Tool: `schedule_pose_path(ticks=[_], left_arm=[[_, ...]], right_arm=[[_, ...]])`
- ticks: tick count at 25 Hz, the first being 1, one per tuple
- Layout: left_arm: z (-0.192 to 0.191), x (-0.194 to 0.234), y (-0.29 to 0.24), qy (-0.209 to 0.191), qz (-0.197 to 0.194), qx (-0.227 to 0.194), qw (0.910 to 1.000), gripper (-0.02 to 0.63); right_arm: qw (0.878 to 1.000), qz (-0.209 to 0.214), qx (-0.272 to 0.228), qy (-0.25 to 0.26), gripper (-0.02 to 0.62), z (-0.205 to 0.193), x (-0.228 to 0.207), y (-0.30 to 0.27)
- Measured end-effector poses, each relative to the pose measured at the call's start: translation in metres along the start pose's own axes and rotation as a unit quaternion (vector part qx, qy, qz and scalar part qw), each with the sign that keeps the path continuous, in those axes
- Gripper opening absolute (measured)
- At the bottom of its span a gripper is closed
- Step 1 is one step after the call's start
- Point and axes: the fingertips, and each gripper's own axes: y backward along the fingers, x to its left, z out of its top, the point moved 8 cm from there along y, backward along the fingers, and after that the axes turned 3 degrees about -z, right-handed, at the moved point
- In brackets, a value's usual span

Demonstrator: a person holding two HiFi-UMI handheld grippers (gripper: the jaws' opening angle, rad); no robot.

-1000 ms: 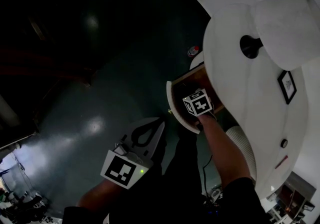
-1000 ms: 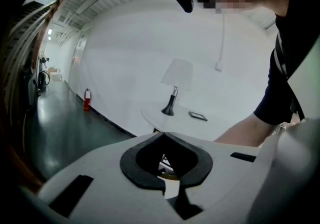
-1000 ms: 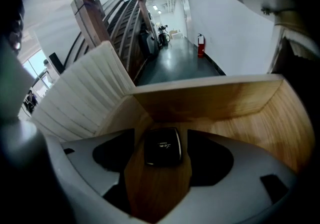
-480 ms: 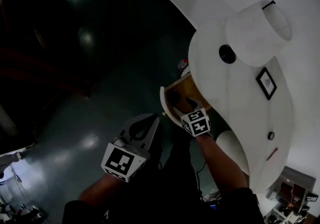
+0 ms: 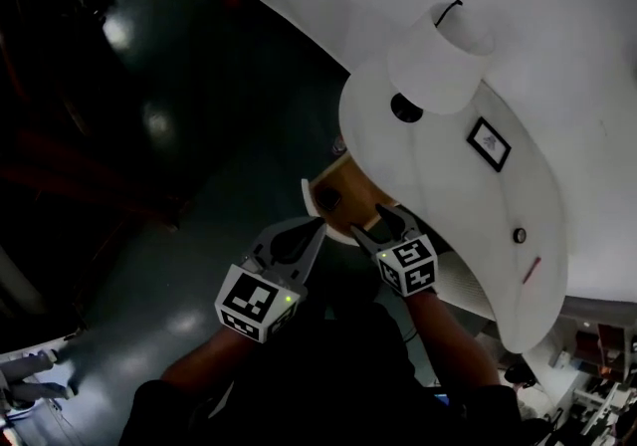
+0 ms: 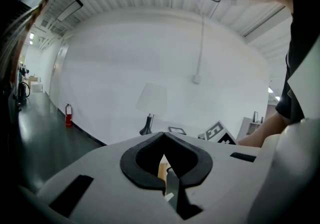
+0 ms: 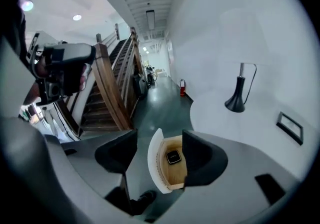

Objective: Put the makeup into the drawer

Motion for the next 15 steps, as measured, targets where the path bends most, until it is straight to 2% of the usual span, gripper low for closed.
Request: schedule_pose_path(ticks=[8, 9, 10, 11, 15], left_arm=[[0.025, -0.056, -0.036, -0.042, -0.055, -0.006, 0.9976, 0.011], [0.028, -0.066, -0.041, -0.047, -0.061, -0.009, 0.997, 0.011], [0.031, -0.077, -0.045, -0.052, -0.066, -0.01, 0.9964, 0.011], [0.034, -0.088, -0.05, -0.055, -0.07, -0.011, 0.9959, 0.011], [0.04, -0.14, -0.065, -0.062, -0.091, -0.018, 0.9937, 0.011]], right_arm=[[0.996, -0.044, -0.071, -0.026, 0.276, 0.001, -0.011, 0.108], [0.995, -0.053, -0.081, -0.029, 0.252, -0.002, -0.014, 0.123], [0.994, -0.062, -0.09, -0.032, 0.188, -0.005, -0.017, 0.138], [0.992, -0.071, -0.097, -0.036, 0.151, -0.009, -0.021, 0.153], [0.987, -0.092, -0.12, -0.047, 0.132, -0.031, -0.034, 0.22]])
